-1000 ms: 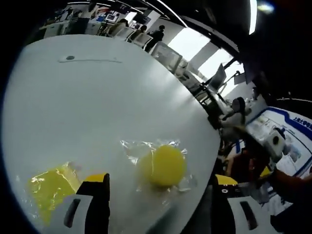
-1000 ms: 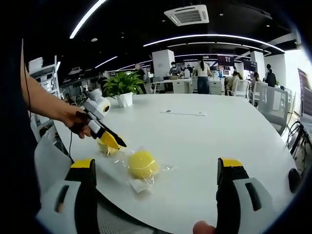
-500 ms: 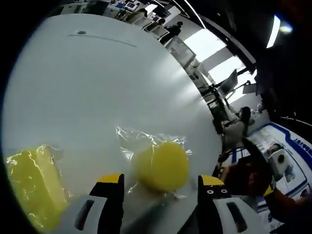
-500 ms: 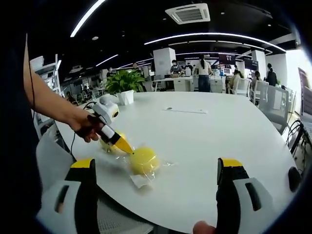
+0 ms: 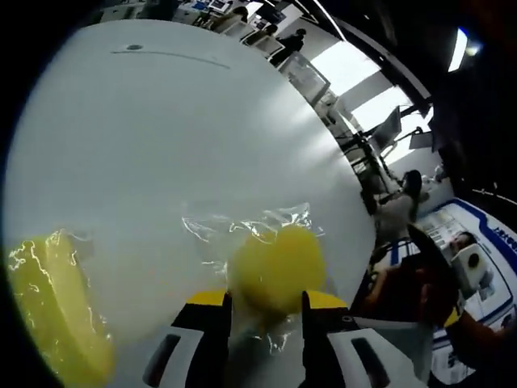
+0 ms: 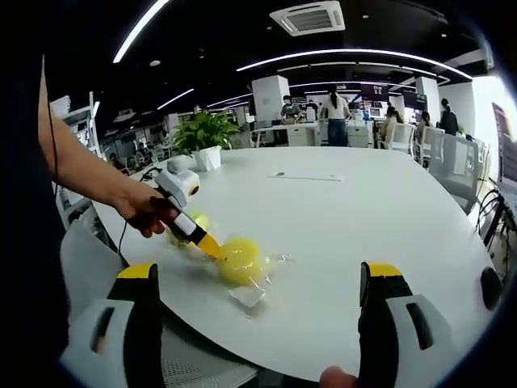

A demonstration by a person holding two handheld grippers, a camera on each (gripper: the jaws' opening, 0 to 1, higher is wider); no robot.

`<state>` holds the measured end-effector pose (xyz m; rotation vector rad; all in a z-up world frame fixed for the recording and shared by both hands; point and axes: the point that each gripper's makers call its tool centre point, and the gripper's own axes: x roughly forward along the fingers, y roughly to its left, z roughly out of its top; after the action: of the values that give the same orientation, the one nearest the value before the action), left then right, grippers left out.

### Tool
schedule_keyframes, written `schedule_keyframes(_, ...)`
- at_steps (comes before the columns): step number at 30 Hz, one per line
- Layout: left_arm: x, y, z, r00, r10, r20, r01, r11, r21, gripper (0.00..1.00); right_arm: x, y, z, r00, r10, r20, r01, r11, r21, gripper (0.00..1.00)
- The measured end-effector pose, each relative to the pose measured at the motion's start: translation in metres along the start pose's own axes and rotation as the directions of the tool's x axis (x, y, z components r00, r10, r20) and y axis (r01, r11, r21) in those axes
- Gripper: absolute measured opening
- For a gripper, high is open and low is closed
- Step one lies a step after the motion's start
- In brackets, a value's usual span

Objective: Compare the silicone blocks by pressing each to a similar depth, holding the contact briefly, and releasing to observe deformation and rebound differences across the visible hardness samples.

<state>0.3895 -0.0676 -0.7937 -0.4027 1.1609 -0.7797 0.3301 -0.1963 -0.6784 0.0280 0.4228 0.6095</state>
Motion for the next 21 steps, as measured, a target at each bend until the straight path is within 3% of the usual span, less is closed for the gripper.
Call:
schedule_keyframes(5, 0.0050, -0.0011, -0.0002, 1.000, 0.005, 0.014, -0.004, 0.998, -0.061, 0.31, -0.0006, -0.0013, -0.0023, 1.000, -0.004, -0.006, 0.004, 1.000, 0.006, 0.97)
schedule_keyframes(15, 0.0077, 0.0000, -0.0025, 1.000, 0.021, 0.012, -0.021, 1.000, 0.009, 0.09, -0.0023, -0.0028, -0.0055, 1.000, -0.011, -0.017, 0.011, 1.000, 0.017, 0.97)
schedule_keyframes(18, 0.0080, -0.0003, -0.0008, 1.000, 0.025, 0.006, -0.024, 0.999, -0.038, 0.06, 0.0005, -0.0017, -0.0045, 1.000, -0.006, -0.023, 0.006, 1.000, 0.011, 0.97)
schedule_keyframes(21, 0.0056, -0.0053, -0.0009, 1.000, 0.011, 0.020, -0.011, 1.000, 0.005, 0.04, 0.0026, -0.0001, -0.0012, 1.000, 0.003, -0.031, -0.003, 1.000, 0.000, 0.97)
